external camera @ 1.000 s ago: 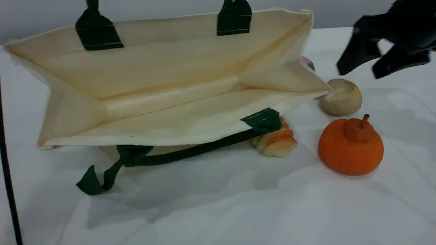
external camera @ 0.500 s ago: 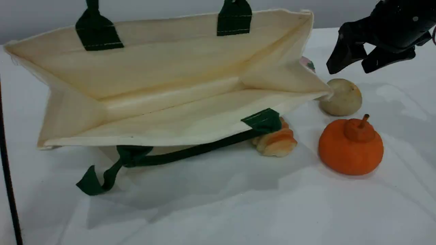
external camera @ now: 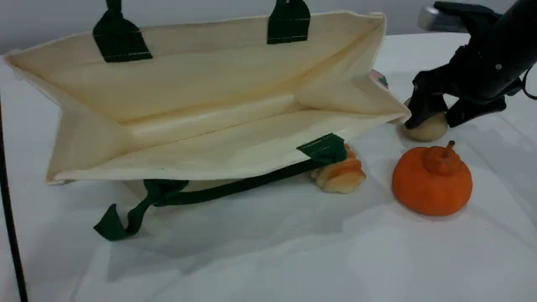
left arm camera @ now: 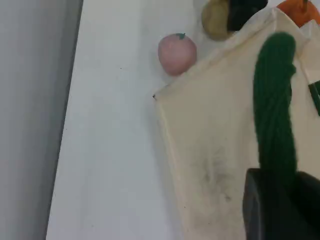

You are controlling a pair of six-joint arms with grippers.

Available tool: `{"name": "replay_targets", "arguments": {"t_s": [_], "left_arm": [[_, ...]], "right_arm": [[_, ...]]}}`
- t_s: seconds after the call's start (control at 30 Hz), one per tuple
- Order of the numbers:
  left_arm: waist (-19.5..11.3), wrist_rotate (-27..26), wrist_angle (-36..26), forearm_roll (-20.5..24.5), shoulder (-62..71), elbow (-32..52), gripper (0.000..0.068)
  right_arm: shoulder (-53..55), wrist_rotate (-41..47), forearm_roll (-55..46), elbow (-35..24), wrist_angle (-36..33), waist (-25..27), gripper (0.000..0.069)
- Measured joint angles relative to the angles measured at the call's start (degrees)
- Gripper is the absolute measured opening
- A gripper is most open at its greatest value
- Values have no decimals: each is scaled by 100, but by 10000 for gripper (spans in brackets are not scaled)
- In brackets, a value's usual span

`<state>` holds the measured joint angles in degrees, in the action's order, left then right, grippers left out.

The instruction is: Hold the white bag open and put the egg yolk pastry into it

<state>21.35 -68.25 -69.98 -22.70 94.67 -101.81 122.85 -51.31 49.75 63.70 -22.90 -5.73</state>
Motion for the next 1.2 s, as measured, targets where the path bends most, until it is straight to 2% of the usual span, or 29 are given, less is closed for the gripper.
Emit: {"name": "replay_targets", "arguments": {"t_s": [0.3, 0.4, 0.53, 0.73, 0.8, 1.2], "left_arm": [[0, 0, 0, 0, 0, 0, 98], [0, 0, 0, 0, 0, 0, 98], [0, 0, 0, 0, 0, 0, 98], [0, 0, 0, 0, 0, 0, 98], [0, -5, 0, 0, 0, 0, 98], [0, -5, 0, 0, 0, 0, 98]], "right_arm": [[106, -18, 301, 247, -18, 0, 578], [110, -18, 296, 247, 17, -5, 552], [110, -18, 296, 247, 17, -5, 468], [110, -23, 286, 247, -6, -5, 286], [110, -23, 283, 247, -36, -5, 249], [105, -34, 279, 247, -141, 0, 174]]}}
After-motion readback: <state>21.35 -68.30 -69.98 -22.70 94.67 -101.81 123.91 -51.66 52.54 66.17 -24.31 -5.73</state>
